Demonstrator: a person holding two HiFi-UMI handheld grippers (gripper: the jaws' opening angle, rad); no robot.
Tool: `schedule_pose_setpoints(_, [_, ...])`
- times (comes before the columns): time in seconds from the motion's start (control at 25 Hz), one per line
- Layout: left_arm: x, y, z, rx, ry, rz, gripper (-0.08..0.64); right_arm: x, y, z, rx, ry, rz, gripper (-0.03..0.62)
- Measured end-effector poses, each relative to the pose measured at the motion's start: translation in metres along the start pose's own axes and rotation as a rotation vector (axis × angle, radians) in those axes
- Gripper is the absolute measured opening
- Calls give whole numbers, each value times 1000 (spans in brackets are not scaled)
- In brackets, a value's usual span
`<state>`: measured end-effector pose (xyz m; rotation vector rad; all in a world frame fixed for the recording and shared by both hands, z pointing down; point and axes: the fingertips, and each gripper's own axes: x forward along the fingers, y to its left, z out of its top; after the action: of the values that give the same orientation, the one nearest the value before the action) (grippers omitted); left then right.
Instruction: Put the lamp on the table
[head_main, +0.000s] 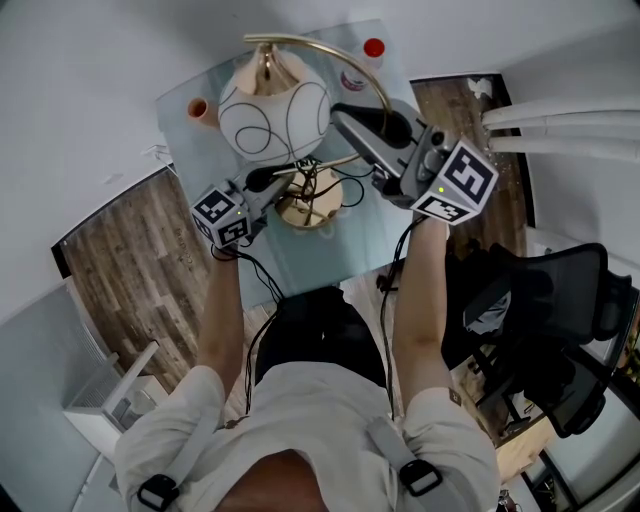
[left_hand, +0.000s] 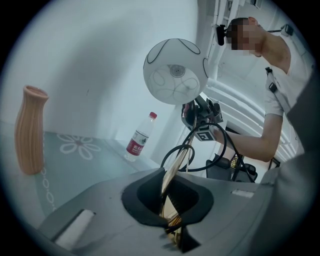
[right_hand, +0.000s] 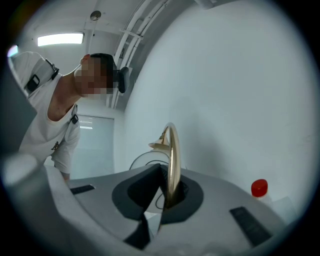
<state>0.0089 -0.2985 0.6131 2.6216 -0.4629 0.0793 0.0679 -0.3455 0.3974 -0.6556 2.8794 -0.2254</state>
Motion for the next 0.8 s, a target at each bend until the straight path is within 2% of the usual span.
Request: schedule_pose_setpoints(0.8, [4,4,-12,-10,20,9,11,-8,-4,-11,33,-5,-11,0])
